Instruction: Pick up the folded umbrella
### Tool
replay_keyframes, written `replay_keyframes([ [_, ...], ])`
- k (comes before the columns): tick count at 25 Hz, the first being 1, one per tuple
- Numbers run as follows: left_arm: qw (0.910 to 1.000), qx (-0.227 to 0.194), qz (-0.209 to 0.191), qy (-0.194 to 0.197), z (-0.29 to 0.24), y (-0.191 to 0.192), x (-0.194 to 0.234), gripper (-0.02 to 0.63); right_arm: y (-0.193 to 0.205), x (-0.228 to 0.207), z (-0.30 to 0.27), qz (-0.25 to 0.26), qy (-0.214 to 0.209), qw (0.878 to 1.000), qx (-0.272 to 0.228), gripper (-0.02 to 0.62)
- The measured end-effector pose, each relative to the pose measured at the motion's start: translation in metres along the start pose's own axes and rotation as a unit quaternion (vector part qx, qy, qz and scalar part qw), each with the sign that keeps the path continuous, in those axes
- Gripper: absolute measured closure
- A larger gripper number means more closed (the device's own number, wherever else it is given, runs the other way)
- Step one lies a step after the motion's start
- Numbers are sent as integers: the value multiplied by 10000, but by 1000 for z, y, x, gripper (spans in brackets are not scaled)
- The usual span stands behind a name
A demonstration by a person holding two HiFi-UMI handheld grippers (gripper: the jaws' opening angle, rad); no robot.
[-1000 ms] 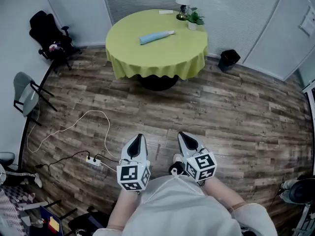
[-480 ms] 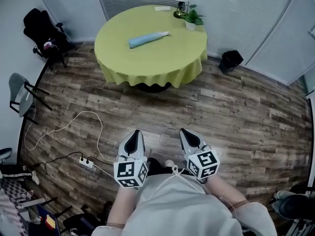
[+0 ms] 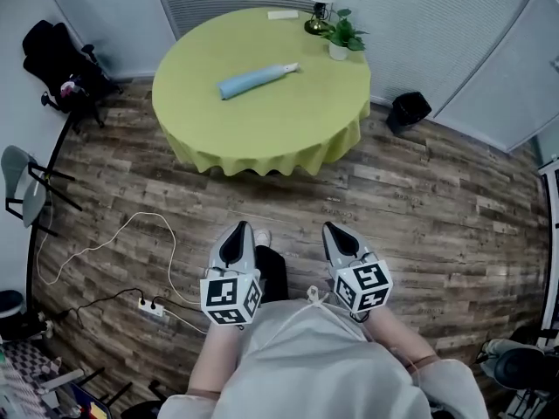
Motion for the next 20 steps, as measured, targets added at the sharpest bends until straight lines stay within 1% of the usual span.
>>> replay_keyframes([
  [4, 9998, -45, -15, 193, -65, -24, 51, 600, -39, 5, -67, 1, 147, 9999, -39, 597],
  [8, 9980, -206, -374, 476, -132, -55, 105, 600, -83, 14, -143, 60, 289, 9994, -151, 597],
  [12, 9962, -328, -439, 675, -193, -78, 153, 600, -120, 18, -214, 34, 412, 9987, -287, 597],
  [15, 9943, -430, -542, 813, -229, -89, 182, 600, -140, 22, -258, -5, 468, 9983, -339, 597],
  [17, 9933, -492, -527, 908, -246, -93, 199, 600, -150, 26, -282, 1, 499, 9982, -325, 597],
  [20, 9914, -578, -316, 1132, -270, -94, 220, 600, -159, 26, -312, -41, 551, 9981, -272, 597],
])
Point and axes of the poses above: the fingertips, and each gripper's own axes: z backward along the fingers, x to its left, y out of its underside, the point moved 8 cm from there along z, backward along the fingers, and after that the axes turned 15 degrees about -z, right-handed, at the moved point
